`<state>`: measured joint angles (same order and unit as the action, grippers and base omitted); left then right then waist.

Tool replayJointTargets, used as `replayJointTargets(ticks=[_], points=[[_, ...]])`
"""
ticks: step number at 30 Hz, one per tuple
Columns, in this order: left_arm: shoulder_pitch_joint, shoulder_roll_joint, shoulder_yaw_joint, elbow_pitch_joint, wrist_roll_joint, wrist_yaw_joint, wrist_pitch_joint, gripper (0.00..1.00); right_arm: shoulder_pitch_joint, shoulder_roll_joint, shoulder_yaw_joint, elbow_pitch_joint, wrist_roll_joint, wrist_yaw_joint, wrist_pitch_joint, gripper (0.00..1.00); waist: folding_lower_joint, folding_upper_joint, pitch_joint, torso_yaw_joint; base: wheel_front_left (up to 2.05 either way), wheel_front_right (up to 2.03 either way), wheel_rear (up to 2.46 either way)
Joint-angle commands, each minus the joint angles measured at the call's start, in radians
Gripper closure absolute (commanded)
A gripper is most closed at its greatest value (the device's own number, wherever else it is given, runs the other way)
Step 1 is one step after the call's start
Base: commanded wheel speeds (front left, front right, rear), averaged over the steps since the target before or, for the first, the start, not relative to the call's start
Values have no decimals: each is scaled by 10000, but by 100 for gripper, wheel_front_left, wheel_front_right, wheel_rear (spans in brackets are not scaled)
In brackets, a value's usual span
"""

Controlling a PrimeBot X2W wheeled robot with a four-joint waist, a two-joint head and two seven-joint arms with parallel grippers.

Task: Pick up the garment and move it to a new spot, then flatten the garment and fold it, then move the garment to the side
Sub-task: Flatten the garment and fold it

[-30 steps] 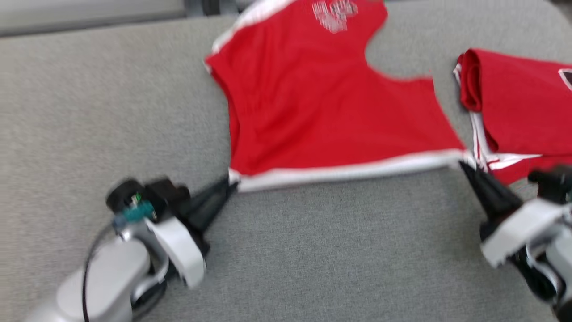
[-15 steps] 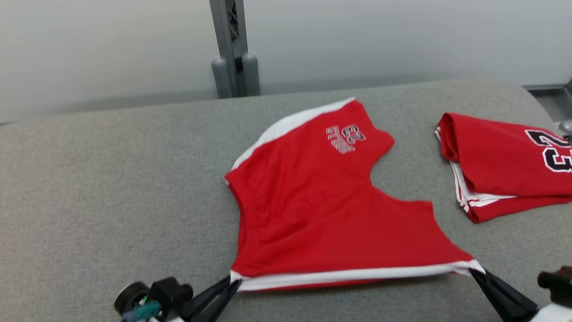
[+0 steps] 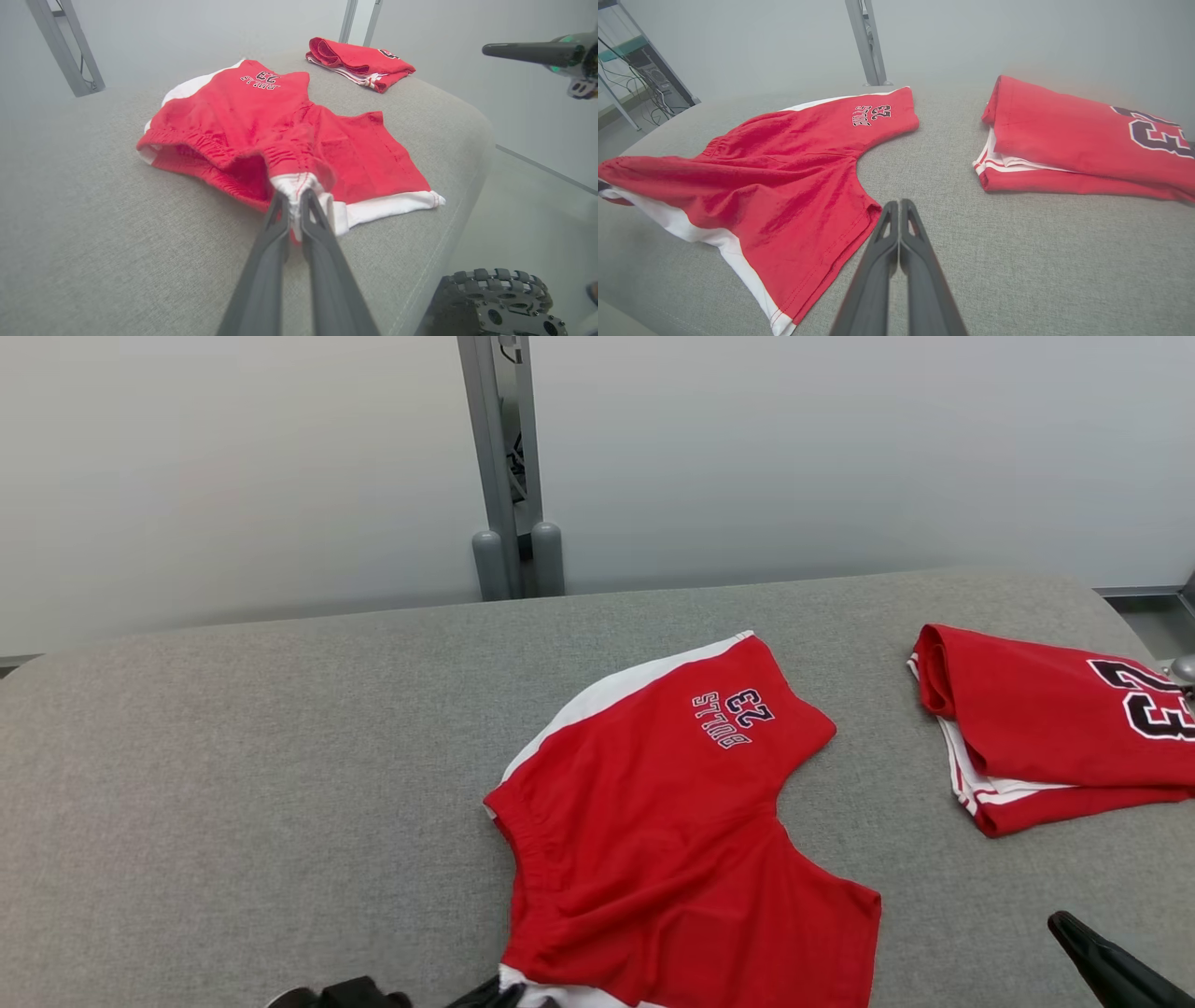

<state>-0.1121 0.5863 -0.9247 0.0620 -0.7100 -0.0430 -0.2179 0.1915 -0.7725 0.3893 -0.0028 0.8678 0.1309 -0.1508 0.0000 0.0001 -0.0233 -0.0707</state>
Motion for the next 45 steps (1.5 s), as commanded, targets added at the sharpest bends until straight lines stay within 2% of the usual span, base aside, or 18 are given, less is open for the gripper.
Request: replayJointTargets(ticks=[1, 6, 8, 9, 15, 23, 25, 29, 31, 33, 34, 35, 36, 37, 42, 45], points=[[-204, -31, -29, -40, 24, -58, 78, 100, 40, 214, -171, -25, -99, -4, 148, 100, 0, -1, 9, 64, 0, 0, 0], [-670, -398, -227, 153, 154, -228, 295, 100, 260, 898, -199, -343, -420, -4, 808, 100, 0, -1, 118, 308, 0, 0, 0], [-769, -475, -197, 260, 162, -231, 229, 100, 425, 1161, -178, -468, -529, -4, 879, 60, 0, -1, 172, 320, 0, 0, 0], [-777, -510, -136, 331, 132, -163, 173, 100, 492, 1272, -96, -542, -609, -4, 890, 0, 0, -1, 210, 302, 0, 0, 0], [-705, -728, 82, 661, 32, -11, -122, 100, 679, 1787, 1052, -389, -1048, -4, 882, 0, 0, -1, 440, 238, 0, 0, 0], [-941, -891, 140, 835, 157, -66, -224, 100, -132, 2475, 2476, 1271, -1150, -4, 719, 2, 0, -1, 736, 332, 0, 0, 0], [-1061, -904, 155, 841, 178, -83, -242, 100, -454, 2671, 2773, 1748, -996, -4, 710, 15, 0, -1, 815, 370, 0, 0, 0], [-1200, -918, 174, 878, 222, -134, -260, 100, -1125, 2903, 3371, 2618, -778, -4, 781, 20, 0, -1, 1013, 472, 0, 0, 0], [-1292, -916, 195, 882, 240, -145, -267, 100, -1411, 3035, 3667, 3051, -645, -6, 827, 31, 0, -1, 1111, 520, 0, 0, 0], [-1336, -908, 205, 868, 267, -136, -271, 100, -1679, 3175, 3926, 3440, -468, -14, 860, 38, 0, -1, 1218, 569, 0, 0, 0], [-1379, -897, 209, 855, 285, -125, -271, 100, -1821, 3239, 4046, 3598, -406, -20, 828, 50, 0, -1, 1275, 587, 0, 0, 0], [-1412, -884, 215, 841, 300, -102, -266, 100, -1950, 3306, 4160, 3753, -343, -29, 773, 56, 0, -1, 1323, 595, 0, 0, 0], [-1412, -884, 215, 841, 300, -102, -266, 100, -1950, 3306, 4160, 3753, -343, -29, 773, 56, 0, -1, 1323, 595, 0, 0, 0], [-1452, -857, 231, 803, 313, -56, -252, 100, -2205, 3373, 4491, 3977, -254, -29, 771, 100, 0, -1, 1430, 593, 0, 0, 0], [-1477, -794, 226, 745, 310, 5, -177, 100, -2597, 3238, 4711, 4263, -136, -54, 362, 100, 0, -1, 1524, 547, 0, 0, 0], [-1498, -722, 251, 672, 315, 26, -172, 100, -2778, 2855, 4443, 4084, 20, -71, -154, 100, 0, -1, 1488, 430, 0, 0, 0]])
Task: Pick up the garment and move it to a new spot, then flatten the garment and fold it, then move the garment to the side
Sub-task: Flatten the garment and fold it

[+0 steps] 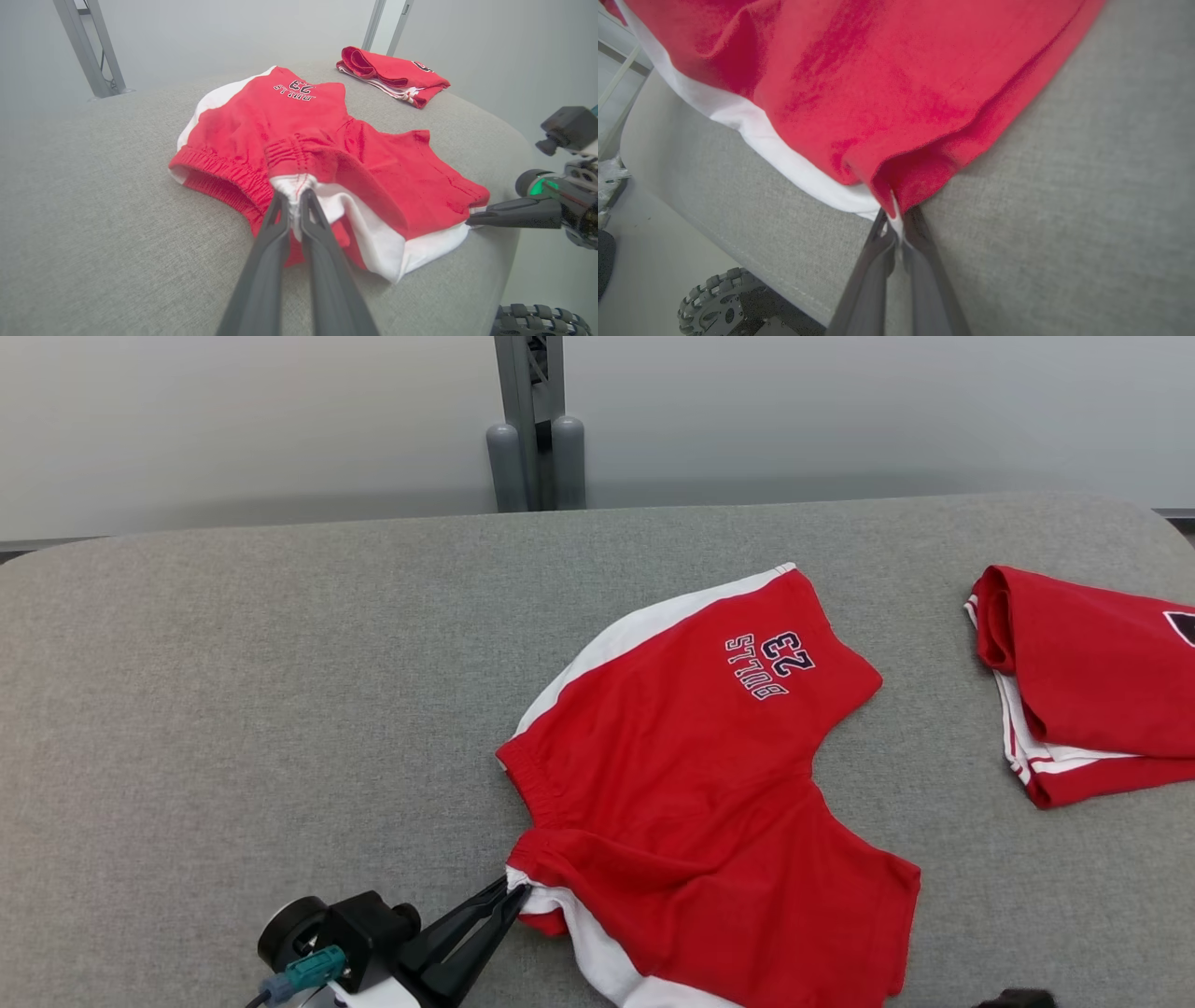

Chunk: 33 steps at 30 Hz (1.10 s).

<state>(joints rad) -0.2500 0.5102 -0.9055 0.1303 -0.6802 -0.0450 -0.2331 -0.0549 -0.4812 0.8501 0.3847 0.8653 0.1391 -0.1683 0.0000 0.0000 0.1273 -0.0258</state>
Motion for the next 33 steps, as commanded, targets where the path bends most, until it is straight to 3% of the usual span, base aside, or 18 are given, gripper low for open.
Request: replayJointTargets(ticks=[1, 6, 12, 18, 25, 33], points=[[-116, 58, 74, -53, 3, 54, -28, 100, -309, -246, -319, 77, 123, -153, -139, 100, 0, 0, -49, -63, 0, 0, 0], [38, 227, 104, -379, 75, 210, -47, 100, 87, -1183, -1101, -1167, 412, -86, -498, 100, 0, 0, -302, -305, 0, 0, 0], [72, 651, -26, -1214, 396, 494, 264, 100, 784, -2920, -2929, -3119, 650, -87, -31, 100, 0, 0, -632, -372, 0, 0, 0], [-217, 962, -28, -2182, 589, 604, 657, 100, 1629, -3551, -4902, -4685, 852, -89, 729, 100, 0, 0, -729, -160, 0, 0, 0], [-1055, 616, -14, -2460, 332, 232, 1167, 100, 945, -3189, -6178, -4929, 130, -89, 2855, 100, 0, 0, -345, 124, 0, 0, 0], [-2263, -606, 94, -947, -375, -304, 1377, 100, -2411, -1666, -5292, -3110, -957, -89, 5204, 100, 0, 0, 505, 490, 0, 0, 0]])
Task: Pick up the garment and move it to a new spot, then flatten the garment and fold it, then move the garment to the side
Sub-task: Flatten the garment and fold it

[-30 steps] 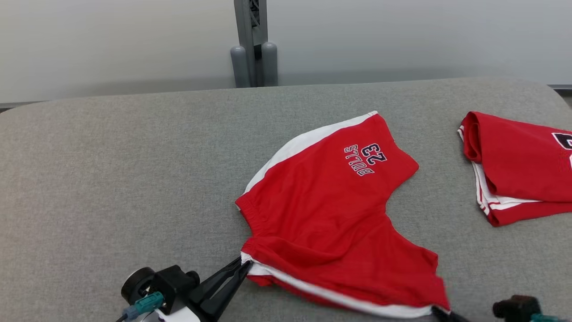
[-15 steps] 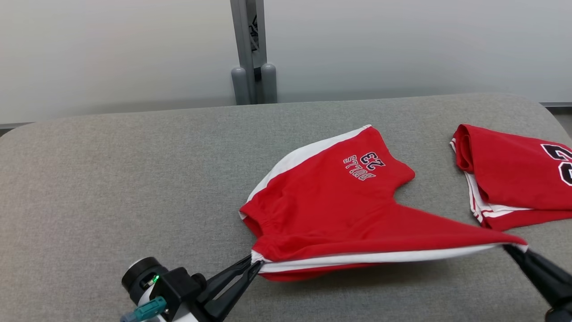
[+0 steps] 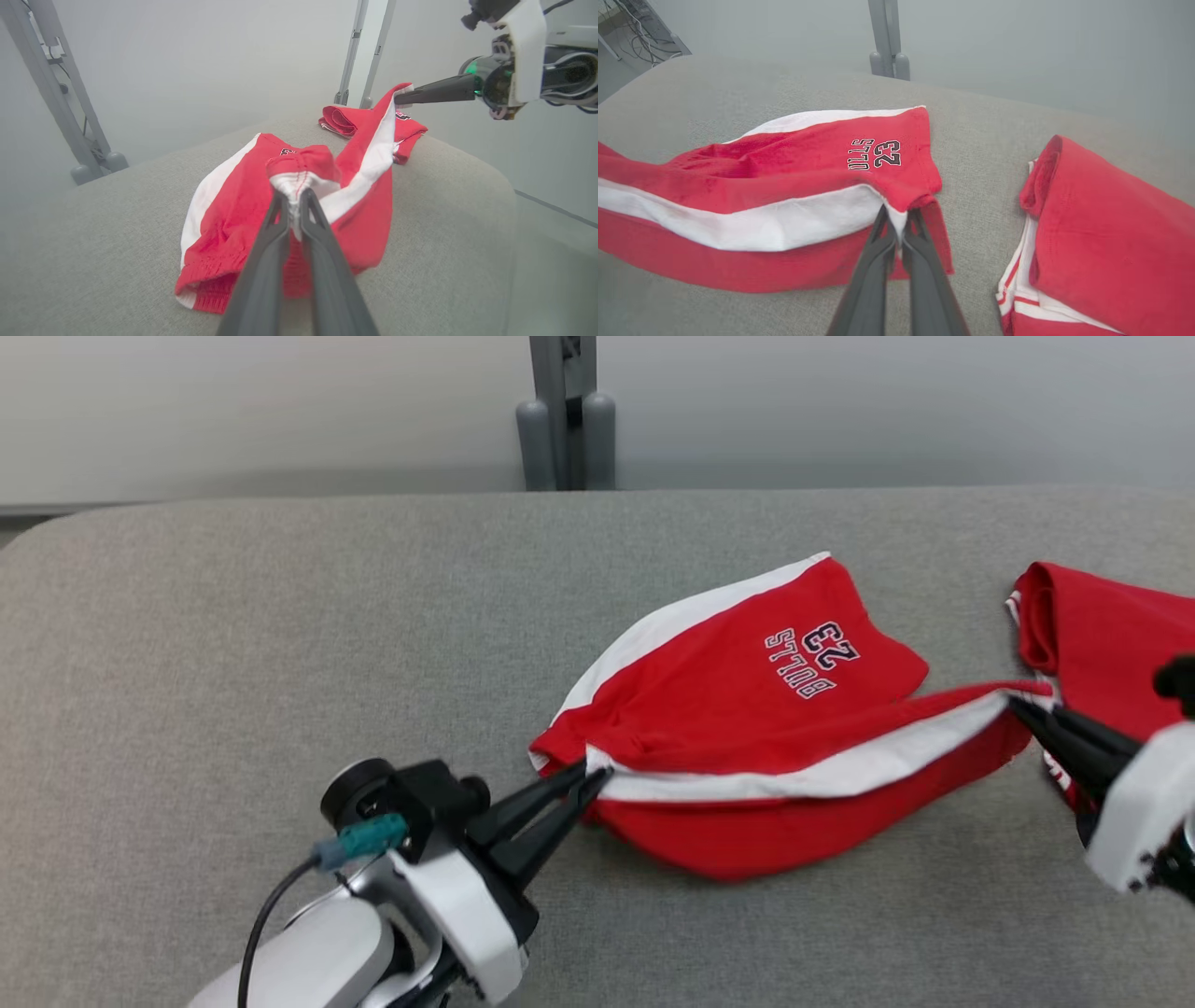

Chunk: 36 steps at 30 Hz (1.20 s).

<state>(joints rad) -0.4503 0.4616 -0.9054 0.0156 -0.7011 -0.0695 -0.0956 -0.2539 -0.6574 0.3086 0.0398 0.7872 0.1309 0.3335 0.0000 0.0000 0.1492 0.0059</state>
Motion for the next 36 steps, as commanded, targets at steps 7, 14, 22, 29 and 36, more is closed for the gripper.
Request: replayJointTargets(ticks=[7, 14, 22, 29, 36], points=[[-967, -856, 386, 1428, -554, -122, -152, 100, -2668, 578, 1163, 2388, -566, -5, 135, 100, 0, 0, 889, 489, 0, 0, 0], [-1644, -1164, 703, 2271, -524, 207, -228, 100, -4618, 638, 2162, 4275, -367, -6, -801, 100, 0, 0, 1587, 769, 0, 0, 0], [-2208, -1401, 860, 2825, -617, 148, -294, 100, -6389, 696, 3443, 5817, 176, -6, -1623, 100, 0, 0, 2285, 1005, 0, 0, 0], [-2599, -1748, 835, 3669, -490, 67, -705, 74, -7463, 1021, 4593, 6771, 763, -6, -2080, 51, 0, 0, 2604, 1028, 0, 0, 0], [-2792, -2018, 909, 4385, -374, 153, -1148, 0, -7873, 1158, 5562, 7275, 1237, -6, -3076, 0, 0, 0, 2636, 921, 0, 0, 0]])
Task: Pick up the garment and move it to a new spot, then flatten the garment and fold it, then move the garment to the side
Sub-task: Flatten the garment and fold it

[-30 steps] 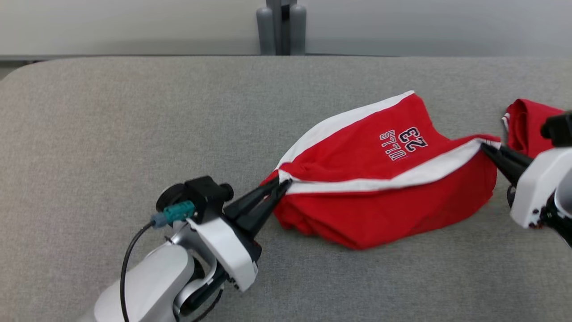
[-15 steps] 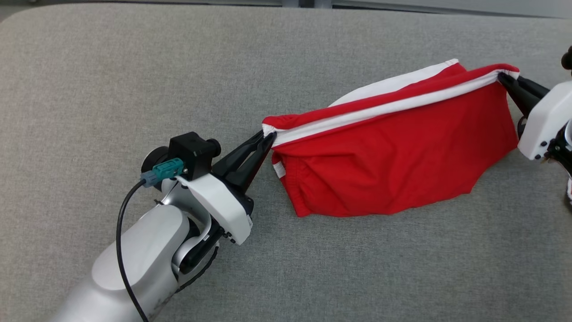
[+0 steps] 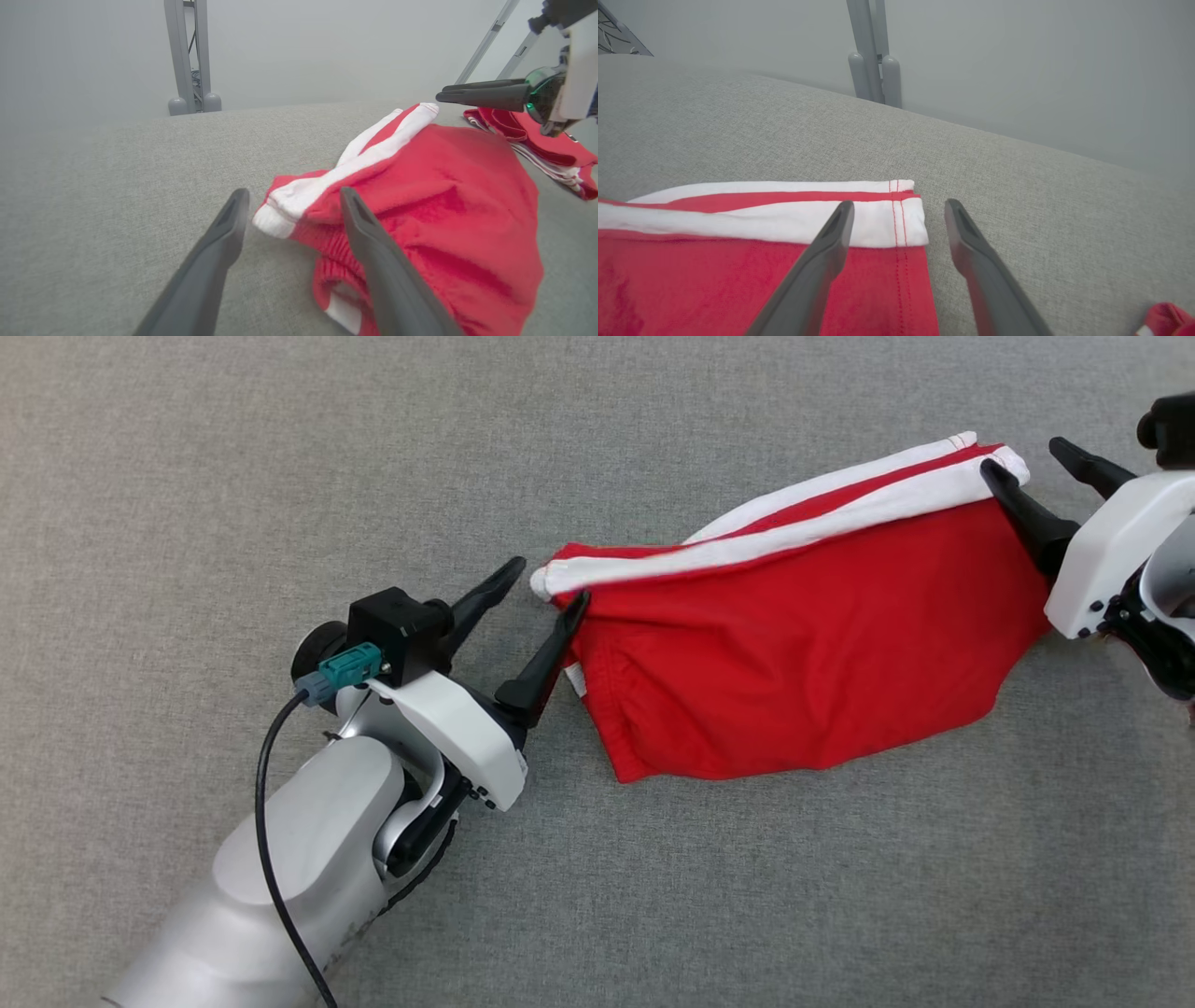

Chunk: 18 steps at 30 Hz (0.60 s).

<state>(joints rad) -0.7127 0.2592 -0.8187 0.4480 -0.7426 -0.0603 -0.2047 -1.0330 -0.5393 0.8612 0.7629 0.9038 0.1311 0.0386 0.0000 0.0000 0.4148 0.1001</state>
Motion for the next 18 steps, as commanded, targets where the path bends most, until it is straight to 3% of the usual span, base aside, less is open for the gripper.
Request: replayJointTargets(ticks=[1, 9, 14, 18], points=[[-172, 4, 37, 136, 82, 89, -105, 0, -81, -40, 165, 65, 129, -8, -279, 0, 0, 0, -48, -48, 0, 0, 0], [528, 74, 459, 131, 319, 933, -480, 0, 580, -116, 695, -130, 559, -8, -2166, 0, 0, 0, -618, -287, 0, 0, 0], [1765, 204, 1052, -691, 627, 1899, -601, 0, 1648, -123, 733, -537, 842, -8, -2926, 0, 0, 0, -1324, -466, 0, 0, 0], [3108, 154, 1882, -1865, 1201, 2599, -605, 0, 2633, 42, 156, -923, 768, -8, -3057, 0, 0, 0, -1899, -534, 0, 0, 0]])
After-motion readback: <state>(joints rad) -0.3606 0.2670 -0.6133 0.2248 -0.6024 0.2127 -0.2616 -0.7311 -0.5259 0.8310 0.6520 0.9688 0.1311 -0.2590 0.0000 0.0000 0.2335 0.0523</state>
